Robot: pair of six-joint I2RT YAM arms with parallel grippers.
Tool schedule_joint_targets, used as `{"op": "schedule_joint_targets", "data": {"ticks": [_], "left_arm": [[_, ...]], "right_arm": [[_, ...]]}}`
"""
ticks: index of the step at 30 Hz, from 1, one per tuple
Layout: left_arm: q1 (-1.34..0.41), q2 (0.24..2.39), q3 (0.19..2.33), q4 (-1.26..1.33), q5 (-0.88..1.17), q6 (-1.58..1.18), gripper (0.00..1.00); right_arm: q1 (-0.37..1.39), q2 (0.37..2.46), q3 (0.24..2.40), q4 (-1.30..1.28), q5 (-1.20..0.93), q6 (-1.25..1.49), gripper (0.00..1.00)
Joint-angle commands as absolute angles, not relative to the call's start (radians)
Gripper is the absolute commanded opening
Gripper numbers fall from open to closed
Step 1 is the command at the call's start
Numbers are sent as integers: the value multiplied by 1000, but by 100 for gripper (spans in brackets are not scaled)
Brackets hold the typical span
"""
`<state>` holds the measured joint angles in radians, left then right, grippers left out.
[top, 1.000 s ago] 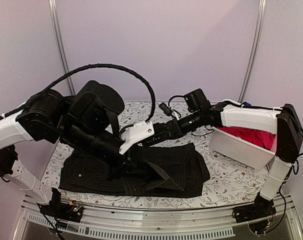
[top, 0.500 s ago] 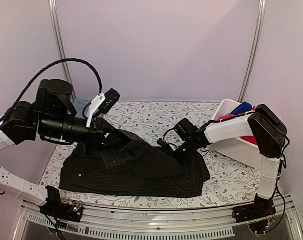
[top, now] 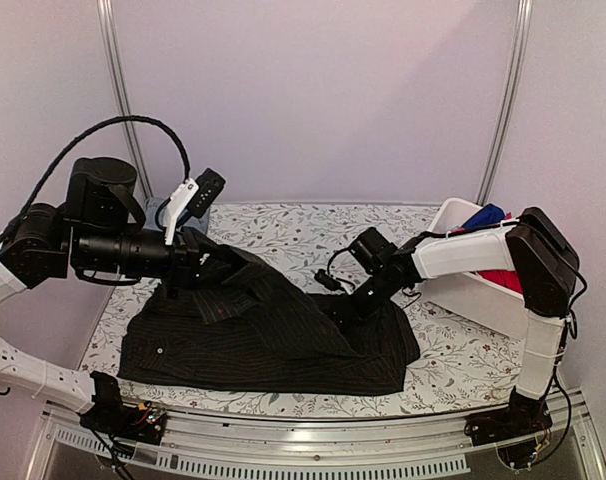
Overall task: Fold and stack the mixed laundry pile
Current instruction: Fold the 1/3-folded shirt at the center of the board.
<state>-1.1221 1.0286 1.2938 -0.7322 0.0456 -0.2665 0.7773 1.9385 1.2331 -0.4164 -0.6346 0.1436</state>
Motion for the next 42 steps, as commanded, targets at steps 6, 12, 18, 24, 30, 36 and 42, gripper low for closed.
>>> {"op": "schedule_joint_targets", "data": {"ticks": [6,12,18,24,30,36,42], "left_arm": [[-943,956,1230,-667,116,-337,0],[-803,969,1155,-740,100,-450,0],[-621,955,1074,-741,163,-521,0],[-456,929,975,-779,179,-574,0],[-376,949,829,-754,211,-608,0],[-289,988,756,-700,199,-631,0],[-226,1109,742,-655,199,-642,0]], "right_arm": [[778,1905,1181,-474,-667,77,53],[770,1846,1252,-497,-607,92,60],[762,1924,1236,-578,-597,59,47],[762,1924,1171,-584,-589,35,40],[746,1895,1225,-610,-534,60,45],[697,1841,1296,-640,-478,95,51],[689,1817,1389,-676,-475,97,52]]}}
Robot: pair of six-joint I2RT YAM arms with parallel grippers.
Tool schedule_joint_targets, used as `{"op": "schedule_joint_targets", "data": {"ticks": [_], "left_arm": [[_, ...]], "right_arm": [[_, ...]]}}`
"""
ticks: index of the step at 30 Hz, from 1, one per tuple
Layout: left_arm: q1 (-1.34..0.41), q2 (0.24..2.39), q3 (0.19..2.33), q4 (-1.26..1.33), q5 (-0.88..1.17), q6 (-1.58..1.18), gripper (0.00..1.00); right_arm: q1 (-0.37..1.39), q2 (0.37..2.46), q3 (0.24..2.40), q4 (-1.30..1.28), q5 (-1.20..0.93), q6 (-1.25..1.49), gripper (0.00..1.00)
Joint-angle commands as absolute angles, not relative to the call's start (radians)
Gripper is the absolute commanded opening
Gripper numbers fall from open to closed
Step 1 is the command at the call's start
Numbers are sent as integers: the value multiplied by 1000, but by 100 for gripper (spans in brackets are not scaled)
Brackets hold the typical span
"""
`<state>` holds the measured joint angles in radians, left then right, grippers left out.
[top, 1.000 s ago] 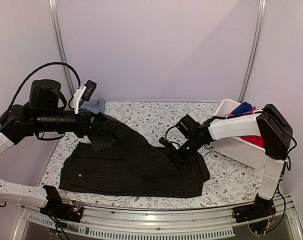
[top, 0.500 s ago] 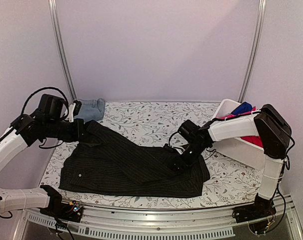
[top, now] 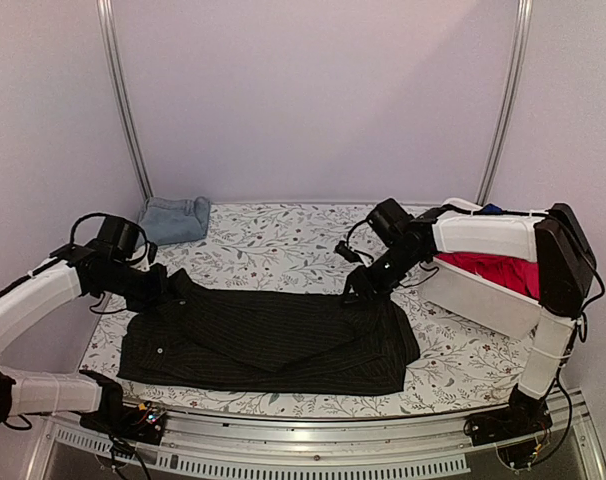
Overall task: Fold and stack the mixed laundry pile
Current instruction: Fold the 1/3-folded shirt at the center of the board, then rotate the rectangle-folded shirt at the center of the board.
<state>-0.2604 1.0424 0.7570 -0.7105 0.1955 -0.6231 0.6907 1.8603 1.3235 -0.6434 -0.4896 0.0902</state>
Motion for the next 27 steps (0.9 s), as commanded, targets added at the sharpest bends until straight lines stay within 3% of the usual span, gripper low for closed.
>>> {"op": "schedule_joint_targets", "data": {"ticks": [1,5,11,15,18,27], "left_arm": [[-216,1132,742,-655,188,-646,0],[-160,1196,739,-652,163,-662,11],[-35,1193,775,-680,120,-649,36],[-41,1169,839,-651,221,-544,46],[-105,1206,882,-650,298,-494,52],[-336,1391,944,-498,357,-574,54]], "right_arm": [[689,1818,1399,-684,-478,97,53],[689,1809,1417,-702,-486,101,53],[692,1745,1376,-702,-518,138,53],[701,1700,1331,-709,-536,155,53],[729,1672,1290,-700,-550,177,52],[868,1794,1259,-692,-520,224,49]]}}
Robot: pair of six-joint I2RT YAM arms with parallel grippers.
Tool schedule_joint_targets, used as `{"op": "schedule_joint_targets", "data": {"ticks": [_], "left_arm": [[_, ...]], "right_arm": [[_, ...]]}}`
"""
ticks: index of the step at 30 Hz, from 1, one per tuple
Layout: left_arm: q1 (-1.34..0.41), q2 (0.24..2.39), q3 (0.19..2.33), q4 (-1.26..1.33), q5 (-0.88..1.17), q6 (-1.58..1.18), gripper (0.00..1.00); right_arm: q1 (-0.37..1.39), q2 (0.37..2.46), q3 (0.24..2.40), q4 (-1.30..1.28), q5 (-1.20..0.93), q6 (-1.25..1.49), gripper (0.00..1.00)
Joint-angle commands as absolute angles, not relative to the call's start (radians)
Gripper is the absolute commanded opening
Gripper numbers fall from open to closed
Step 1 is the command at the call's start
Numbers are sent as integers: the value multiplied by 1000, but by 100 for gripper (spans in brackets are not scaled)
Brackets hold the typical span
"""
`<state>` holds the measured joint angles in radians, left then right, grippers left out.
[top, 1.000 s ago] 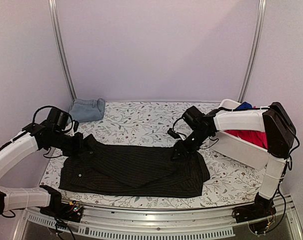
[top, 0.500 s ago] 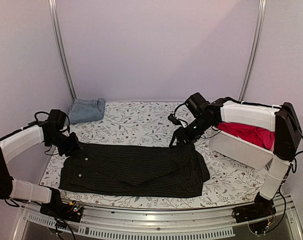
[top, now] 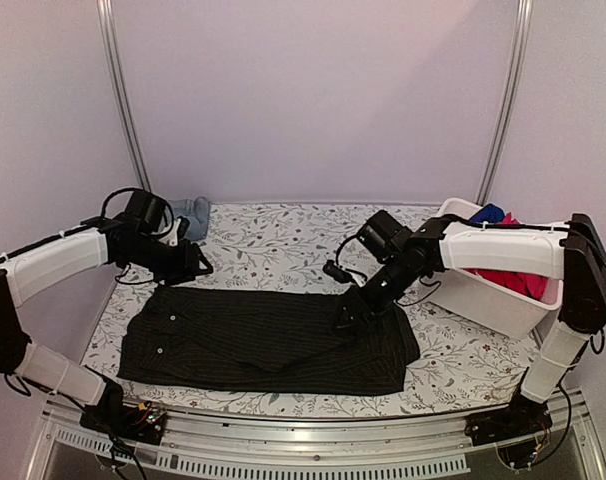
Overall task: Fold and stack the mixed laundry pile
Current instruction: Rotate the rectangle-folded shirt at the center of the board.
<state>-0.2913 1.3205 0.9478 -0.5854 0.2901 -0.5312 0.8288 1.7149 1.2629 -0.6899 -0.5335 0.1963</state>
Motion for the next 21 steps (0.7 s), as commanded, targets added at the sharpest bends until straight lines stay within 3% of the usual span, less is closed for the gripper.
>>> {"op": "schedule_joint_targets", "data": {"ticks": [1,4,8,11,15,21], "left_arm": [[-342,1403,934,-475,367,-588,54],[-350,1399,925,-445,350,-609,57],[-349,1349,940,-438,283,-605,77],[-340,1308,960,-458,203,-592,98],[-287,1262,955,-465,170,-600,100],[-202,1241,928,-401,261,-609,100]], "right_arm": [[875,1811,1258,-694,-510,224,49],[884,1873,1249,-701,-461,216,47],[873,1955,1260,-712,-385,203,45],[839,2032,1291,-721,-353,189,45],[786,2143,1431,-762,-246,133,45],[657,2438,1940,-830,-127,125,44]]}}
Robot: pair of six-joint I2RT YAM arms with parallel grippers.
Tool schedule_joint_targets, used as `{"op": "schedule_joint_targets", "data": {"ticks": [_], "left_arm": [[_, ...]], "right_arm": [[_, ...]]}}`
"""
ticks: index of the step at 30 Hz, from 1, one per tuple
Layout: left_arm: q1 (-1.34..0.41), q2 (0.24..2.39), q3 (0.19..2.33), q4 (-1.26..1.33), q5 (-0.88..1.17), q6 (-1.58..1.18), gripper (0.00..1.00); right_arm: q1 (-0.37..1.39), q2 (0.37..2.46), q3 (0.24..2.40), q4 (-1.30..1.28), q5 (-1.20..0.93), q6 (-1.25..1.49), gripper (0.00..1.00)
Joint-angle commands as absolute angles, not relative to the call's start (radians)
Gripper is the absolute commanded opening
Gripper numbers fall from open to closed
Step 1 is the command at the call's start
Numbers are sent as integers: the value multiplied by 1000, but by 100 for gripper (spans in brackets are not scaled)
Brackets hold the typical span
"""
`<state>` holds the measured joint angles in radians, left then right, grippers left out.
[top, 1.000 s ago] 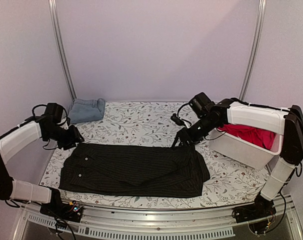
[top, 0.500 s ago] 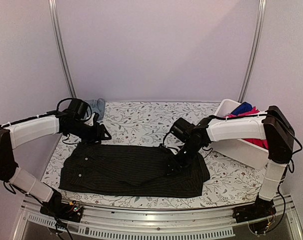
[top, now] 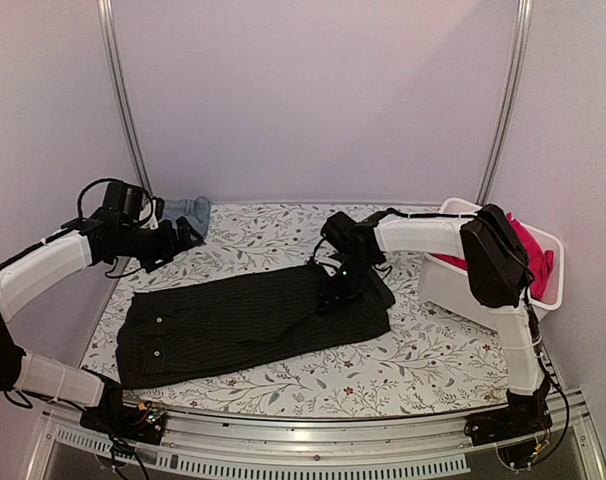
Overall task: Fold and stack the mixed laundry pile
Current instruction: Rotate the rectangle-folded shirt at the center of the board.
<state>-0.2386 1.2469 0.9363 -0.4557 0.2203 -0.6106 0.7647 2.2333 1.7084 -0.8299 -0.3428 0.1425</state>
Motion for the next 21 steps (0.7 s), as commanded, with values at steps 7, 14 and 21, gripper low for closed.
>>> {"op": "schedule_joint_targets", "data": {"ticks": [7,14,21], "left_arm": [[-212,1299,1019,-459,271,-505,100],[-236,1492,1215,-670,221,-378,83],[-315,1734,1449,-960,12,-234,36]], "right_arm": [[632,2459,2340,-788,-187,171,46],[662,2245,2123,-762,-299,177,46],[751,2212,1928,-778,-341,143,44]]}}
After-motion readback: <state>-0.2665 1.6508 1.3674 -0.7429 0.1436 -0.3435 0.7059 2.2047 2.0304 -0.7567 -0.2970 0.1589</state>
